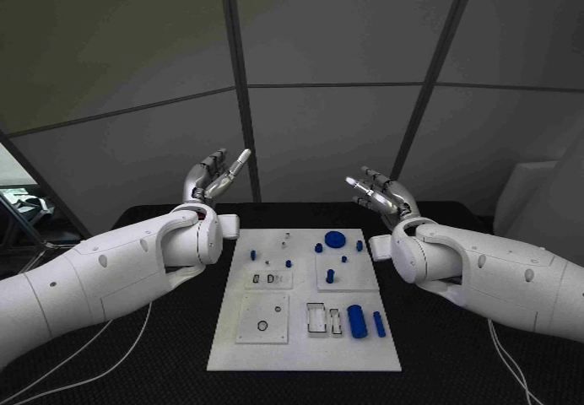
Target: Assemble the parts on the task board
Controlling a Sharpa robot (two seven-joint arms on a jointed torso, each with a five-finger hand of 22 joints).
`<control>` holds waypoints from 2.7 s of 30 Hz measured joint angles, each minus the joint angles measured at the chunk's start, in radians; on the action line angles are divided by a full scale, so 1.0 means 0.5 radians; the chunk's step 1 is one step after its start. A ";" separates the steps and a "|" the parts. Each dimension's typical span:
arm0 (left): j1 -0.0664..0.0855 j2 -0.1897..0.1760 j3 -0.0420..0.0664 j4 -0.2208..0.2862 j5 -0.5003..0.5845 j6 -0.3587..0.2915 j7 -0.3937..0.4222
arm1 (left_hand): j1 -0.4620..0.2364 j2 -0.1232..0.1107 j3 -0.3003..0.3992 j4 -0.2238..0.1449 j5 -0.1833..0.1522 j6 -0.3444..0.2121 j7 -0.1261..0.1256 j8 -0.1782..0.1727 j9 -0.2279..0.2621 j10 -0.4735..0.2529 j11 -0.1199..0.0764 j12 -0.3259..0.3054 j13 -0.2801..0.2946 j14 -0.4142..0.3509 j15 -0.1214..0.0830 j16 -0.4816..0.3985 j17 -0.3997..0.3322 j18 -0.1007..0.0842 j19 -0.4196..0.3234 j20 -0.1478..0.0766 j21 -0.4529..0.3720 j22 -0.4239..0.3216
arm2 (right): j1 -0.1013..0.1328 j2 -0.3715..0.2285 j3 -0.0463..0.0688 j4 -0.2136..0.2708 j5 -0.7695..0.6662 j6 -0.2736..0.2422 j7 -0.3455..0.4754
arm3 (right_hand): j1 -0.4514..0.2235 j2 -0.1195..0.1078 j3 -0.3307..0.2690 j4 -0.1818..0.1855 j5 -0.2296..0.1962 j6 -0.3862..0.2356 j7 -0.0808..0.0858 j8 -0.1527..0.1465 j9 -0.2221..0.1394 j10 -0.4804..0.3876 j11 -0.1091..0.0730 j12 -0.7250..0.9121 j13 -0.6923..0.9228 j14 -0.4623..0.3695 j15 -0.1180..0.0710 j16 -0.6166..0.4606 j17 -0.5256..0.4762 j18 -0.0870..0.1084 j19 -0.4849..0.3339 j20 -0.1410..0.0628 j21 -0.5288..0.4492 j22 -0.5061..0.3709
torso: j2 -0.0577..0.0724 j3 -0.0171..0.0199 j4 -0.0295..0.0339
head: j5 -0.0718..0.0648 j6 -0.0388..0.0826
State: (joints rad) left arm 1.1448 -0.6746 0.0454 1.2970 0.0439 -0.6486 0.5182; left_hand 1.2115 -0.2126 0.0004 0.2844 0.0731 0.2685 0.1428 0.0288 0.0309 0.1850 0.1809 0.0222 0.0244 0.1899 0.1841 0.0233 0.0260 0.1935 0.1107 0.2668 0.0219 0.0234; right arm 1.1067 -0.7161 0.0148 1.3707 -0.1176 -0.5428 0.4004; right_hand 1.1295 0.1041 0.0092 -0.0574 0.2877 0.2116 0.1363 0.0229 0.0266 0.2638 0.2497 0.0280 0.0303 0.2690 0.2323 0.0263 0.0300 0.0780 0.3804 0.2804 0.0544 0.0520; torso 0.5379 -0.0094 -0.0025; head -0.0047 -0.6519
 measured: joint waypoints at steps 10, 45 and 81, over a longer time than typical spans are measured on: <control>0.008 0.004 0.003 -0.034 0.027 0.106 0.029 | 0.178 0.068 0.078 0.028 0.000 0.161 0.007 0.029 0.020 0.184 0.083 0.033 0.022 0.255 0.064 0.053 0.031 0.000 0.153 0.051 0.074 0.041 | 0.035 0.039 0.006 -0.133 -0.233 0.315 -0.140 | 0.255 -0.002 0.034 -0.127 -0.018 0.502 0.034 0.095 0.050 0.637 -0.012 0.112 0.047 0.653 -0.019 0.118 0.047 0.092 0.374 0.015 0.158 0.069 | -0.001 -0.0004 -0.001 | 0.000 -0.001; 0.006 -0.442 0.006 0.569 -0.102 0.174 0.072 | 0.389 0.310 0.143 -0.233 -0.025 1.257 0.171 0.200 0.072 1.487 0.022 0.247 0.081 1.629 -0.079 0.384 0.145 -0.070 1.436 -0.035 0.808 0.371 | 0.249 0.010 0.010 -0.107 -2.313 0.485 -0.610 | 0.295 -0.169 0.414 -0.351 -0.065 1.701 0.066 0.098 0.080 1.873 -0.318 0.075 0.068 2.385 -0.465 0.777 0.528 0.187 1.385 -0.357 1.254 0.596 | 0.258 -0.0061 0.043 | -0.049 0.028; 0.006 -0.473 0.027 0.693 -0.108 0.313 0.004 | 0.396 0.318 0.137 -0.255 -0.025 1.257 0.171 0.185 0.071 1.487 0.022 0.230 0.080 1.629 -0.079 0.376 0.146 0.002 1.437 -0.036 0.825 0.378 | 0.257 0.128 0.010 -0.111 -3.152 0.811 -0.985 | 0.286 -0.268 0.529 -0.194 -0.156 1.596 0.031 0.086 0.081 1.799 -0.328 0.089 0.079 2.385 -0.465 2.332 1.963 0.153 1.606 -0.350 2.129 1.510 | 0.398 -0.0142 0.078 | -0.074 0.056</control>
State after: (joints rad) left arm 1.1478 -0.9112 0.0587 1.6435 -0.0103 -0.4923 0.5200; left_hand 1.4096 -0.0538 0.0691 0.1570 0.0606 0.8971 0.2285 0.1211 0.0662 0.9286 0.1918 0.1374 0.0646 1.0046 0.1446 0.2115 0.0992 0.1946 0.8291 0.2486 0.4342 0.2124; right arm 1.2354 -0.6521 0.0196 1.3154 -1.6937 -0.1375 -0.0920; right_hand 1.2727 -0.0299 0.2737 -0.1545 0.2099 1.0095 0.1520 0.0658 0.0673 1.1632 0.0858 0.0725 0.0700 1.4616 -0.0001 1.1922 1.0114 0.1546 1.1835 0.1053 1.1188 0.8070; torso 0.7368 -0.0165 0.0367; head -0.0418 -0.6241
